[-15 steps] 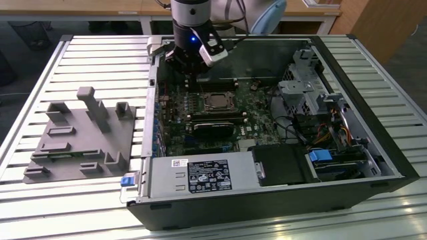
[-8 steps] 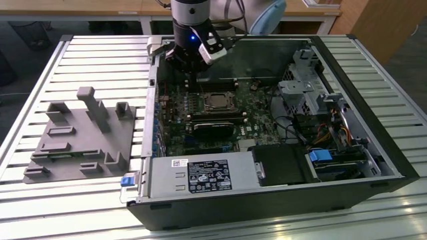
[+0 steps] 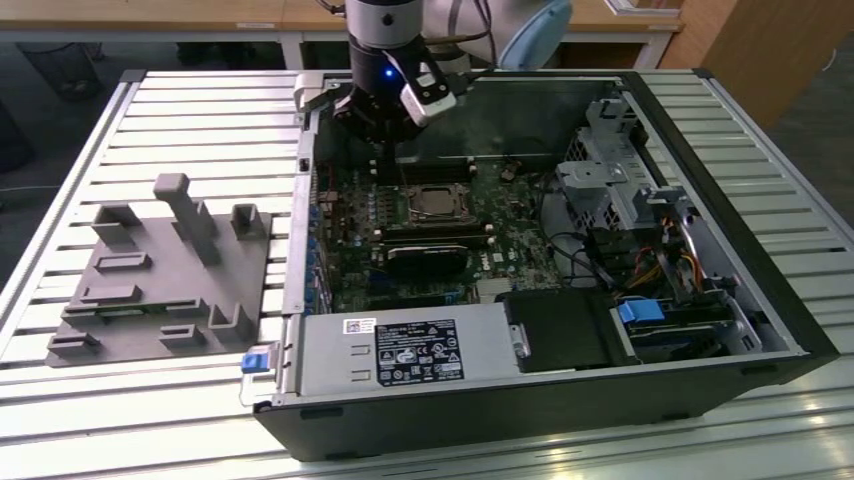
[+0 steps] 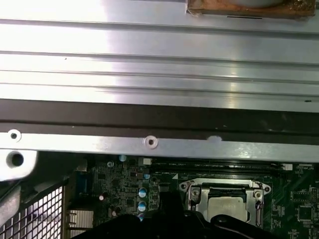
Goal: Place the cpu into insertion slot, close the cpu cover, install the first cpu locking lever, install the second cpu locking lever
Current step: 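Install the first cpu locking lever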
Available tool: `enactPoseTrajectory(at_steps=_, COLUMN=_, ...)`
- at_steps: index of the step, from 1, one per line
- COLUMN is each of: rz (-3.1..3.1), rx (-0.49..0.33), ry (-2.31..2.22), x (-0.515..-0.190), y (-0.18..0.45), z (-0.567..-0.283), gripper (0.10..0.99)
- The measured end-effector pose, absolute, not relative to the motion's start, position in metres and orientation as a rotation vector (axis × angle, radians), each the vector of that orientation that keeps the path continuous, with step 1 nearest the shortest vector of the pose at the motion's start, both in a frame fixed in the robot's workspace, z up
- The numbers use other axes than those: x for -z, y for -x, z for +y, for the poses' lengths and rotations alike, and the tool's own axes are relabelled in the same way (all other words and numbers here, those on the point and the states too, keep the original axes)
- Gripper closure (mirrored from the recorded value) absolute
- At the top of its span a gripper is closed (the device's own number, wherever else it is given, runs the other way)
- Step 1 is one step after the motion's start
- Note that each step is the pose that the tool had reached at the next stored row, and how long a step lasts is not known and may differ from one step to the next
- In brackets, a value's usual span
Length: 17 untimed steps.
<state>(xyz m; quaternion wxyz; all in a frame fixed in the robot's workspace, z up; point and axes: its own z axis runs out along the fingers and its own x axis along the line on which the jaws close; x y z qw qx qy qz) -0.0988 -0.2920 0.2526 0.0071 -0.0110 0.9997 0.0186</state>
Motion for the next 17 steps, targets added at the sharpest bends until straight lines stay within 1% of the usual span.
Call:
enactPoseTrajectory(at_steps=10, rz=3.127, rx=-0.058, ry=0.034, x=-0.251, y=0.069, z=-0.290, gripper=0.980)
enactPoseTrajectory(at_steps=17, rz=3.126, rx=-0.062, ry=0.034, x=-0.250, y=0.067, z=-0.290, gripper=0.980)
